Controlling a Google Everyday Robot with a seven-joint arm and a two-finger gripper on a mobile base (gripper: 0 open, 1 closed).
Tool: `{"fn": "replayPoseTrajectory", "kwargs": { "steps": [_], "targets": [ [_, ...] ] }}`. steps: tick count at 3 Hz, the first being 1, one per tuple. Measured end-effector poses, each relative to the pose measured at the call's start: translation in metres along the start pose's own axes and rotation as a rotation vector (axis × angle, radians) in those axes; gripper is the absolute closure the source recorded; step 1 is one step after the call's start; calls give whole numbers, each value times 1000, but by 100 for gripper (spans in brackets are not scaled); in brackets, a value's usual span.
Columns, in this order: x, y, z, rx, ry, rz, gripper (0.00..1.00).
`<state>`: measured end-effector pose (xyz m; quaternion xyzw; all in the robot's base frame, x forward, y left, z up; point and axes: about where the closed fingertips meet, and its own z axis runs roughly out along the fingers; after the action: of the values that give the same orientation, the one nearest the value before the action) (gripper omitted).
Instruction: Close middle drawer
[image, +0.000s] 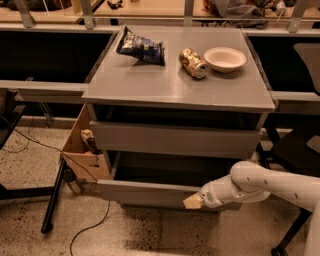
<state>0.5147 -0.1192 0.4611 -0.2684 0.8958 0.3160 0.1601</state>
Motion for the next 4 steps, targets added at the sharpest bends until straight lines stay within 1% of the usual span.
{"fn": "replayPoseTrajectory", "kwargs": {
  "steps": [1,2,3,4],
  "targets": [
    [1,-8,18,-16,41,24,100],
    [0,-16,35,-47,42,51,100],
    [-7,-24,45,-104,-19,105,100],
    [-16,-29,43,-135,-84,146,100]
  ]
}}
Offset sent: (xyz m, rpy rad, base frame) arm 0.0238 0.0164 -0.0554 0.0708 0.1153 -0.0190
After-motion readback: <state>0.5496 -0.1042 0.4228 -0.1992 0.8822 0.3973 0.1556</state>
